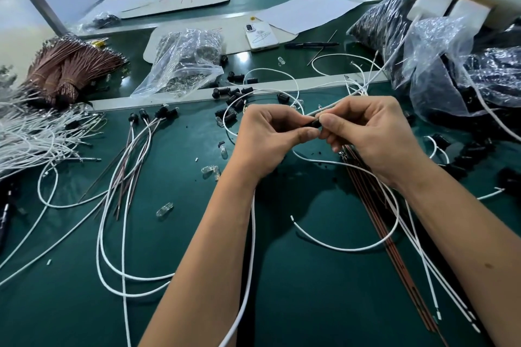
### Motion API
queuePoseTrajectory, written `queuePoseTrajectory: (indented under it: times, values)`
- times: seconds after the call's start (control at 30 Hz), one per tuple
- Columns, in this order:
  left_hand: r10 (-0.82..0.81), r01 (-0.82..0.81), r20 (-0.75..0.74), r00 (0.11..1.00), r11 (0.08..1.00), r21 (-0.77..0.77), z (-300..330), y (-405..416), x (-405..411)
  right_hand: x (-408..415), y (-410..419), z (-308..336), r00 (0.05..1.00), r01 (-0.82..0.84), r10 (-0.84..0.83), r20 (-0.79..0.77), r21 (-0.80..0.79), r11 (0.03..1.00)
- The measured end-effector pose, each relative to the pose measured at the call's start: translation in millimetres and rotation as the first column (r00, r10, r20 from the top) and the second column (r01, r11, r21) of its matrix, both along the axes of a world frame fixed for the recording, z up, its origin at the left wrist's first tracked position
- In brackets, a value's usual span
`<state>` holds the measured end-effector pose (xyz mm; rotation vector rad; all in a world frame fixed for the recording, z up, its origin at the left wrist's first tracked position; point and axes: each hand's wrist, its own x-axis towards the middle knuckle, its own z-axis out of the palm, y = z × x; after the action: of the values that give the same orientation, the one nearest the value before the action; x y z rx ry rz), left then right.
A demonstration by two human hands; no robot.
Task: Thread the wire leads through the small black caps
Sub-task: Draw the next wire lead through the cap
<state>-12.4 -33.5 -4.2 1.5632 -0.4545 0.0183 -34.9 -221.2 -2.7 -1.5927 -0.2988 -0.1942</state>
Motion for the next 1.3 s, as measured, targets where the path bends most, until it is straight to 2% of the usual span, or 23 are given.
queuePoseTrajectory:
  times: [0.2,0.4,0.5,0.63,0.77,0.83,0.9,1.0,1.17,1.3]
  values:
    - [0.047,-0.048,-0.052,0.998,0.998,-0.032,-1,-3,-1,2,11,-3,0.988,0.132,-0.126,0.086,-0.064,0.989]
    - [0.095,-0.095,-0.09,0.991,0.995,0.0,5,-11,-2,2,11,1,0.994,0.103,-0.102,-0.039,0.03,0.994]
    - [0.031,-0.027,-0.157,0.987,0.999,0.023,13,-11,-7,2,8,12,0.986,0.157,-0.148,-0.074,0.143,0.977]
    - [-0.111,0.143,-0.283,0.953,0.985,0.096,27,2,-13,8,-3,30,0.953,0.283,-0.223,-0.203,0.35,0.893]
    - [-0.146,0.178,-0.337,0.93,0.982,0.065,64,42,-13,24,0,55,0.935,0.333,-0.25,-0.252,0.381,0.863]
    - [-0.126,0.191,-0.322,0.938,0.965,0.177,82,68,-14,36,16,66,0.943,0.305,-0.223,-0.249,0.37,0.878]
    - [-0.016,0.13,-0.31,0.951,0.926,0.353,93,97,-17,48,40,73,0.95,0.262,-0.167,-0.263,0.382,0.886]
    - [0.195,0.012,-0.291,0.937,0.813,0.582,95,144,-26,60,85,73,0.948,0.19,-0.081,-0.307,0.346,0.919]
    - [0.405,-0.04,-0.354,0.843,0.704,0.709,88,228,-53,74,172,59,0.909,0.129,-0.022,-0.415,0.23,0.965]
    - [0.601,-0.036,-0.265,0.754,0.441,0.897,79,260,-62,82,226,53,0.849,0.027,0.059,-0.525,0.154,0.988]
